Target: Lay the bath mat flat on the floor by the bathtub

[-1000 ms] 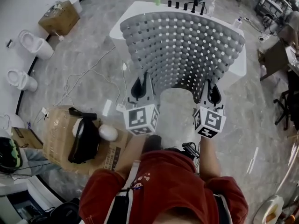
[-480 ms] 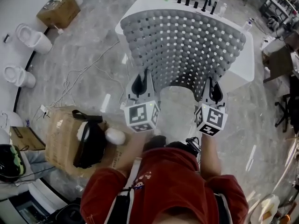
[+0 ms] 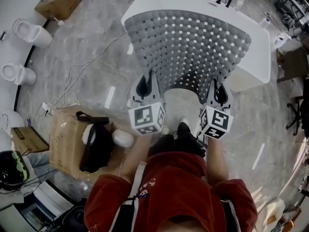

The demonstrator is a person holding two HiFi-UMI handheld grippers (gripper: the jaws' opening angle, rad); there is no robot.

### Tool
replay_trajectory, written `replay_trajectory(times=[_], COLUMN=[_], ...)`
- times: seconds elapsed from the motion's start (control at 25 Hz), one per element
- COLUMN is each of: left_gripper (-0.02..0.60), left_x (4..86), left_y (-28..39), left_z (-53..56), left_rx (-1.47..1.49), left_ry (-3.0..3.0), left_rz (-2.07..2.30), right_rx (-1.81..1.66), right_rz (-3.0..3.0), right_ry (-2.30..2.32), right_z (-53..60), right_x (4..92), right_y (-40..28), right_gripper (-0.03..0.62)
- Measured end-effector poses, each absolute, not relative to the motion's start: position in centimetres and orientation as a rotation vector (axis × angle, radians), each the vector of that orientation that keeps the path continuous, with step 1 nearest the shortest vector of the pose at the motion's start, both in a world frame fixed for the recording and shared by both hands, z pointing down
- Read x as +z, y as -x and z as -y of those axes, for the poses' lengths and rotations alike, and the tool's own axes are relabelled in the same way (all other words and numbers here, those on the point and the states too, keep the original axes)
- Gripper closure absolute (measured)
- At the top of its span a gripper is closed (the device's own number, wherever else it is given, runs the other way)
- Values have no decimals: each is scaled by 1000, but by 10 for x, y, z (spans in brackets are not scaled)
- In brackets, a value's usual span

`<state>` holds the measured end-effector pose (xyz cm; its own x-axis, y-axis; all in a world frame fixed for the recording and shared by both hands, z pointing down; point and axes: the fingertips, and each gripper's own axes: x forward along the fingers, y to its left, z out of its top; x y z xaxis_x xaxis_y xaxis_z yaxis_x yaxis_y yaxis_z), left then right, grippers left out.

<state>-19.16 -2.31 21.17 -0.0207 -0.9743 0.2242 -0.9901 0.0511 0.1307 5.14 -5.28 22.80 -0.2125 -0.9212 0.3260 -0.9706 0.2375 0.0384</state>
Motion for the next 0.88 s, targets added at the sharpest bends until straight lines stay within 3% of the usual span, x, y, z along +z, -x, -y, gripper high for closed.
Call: replay_trajectory(times=[0.12,0.2,0.88], left_gripper=[528,527,528], left_x=[152,150,308], left_y=[117,103,157], left_z=[-39,-60,58], left_rx=[9,30,253], left_ry=[-2081,-2063,-1807], left_rz=[2123,2127,2119], right_rx=[169,194,418], right_rz=[2284,2282,2222], right_ry=[-1833,-1810,-1567], right_z=[-10,-28,85], right_x=[171,170,330], right_y=[-126,-139,-88], right_gripper=[522,522,522])
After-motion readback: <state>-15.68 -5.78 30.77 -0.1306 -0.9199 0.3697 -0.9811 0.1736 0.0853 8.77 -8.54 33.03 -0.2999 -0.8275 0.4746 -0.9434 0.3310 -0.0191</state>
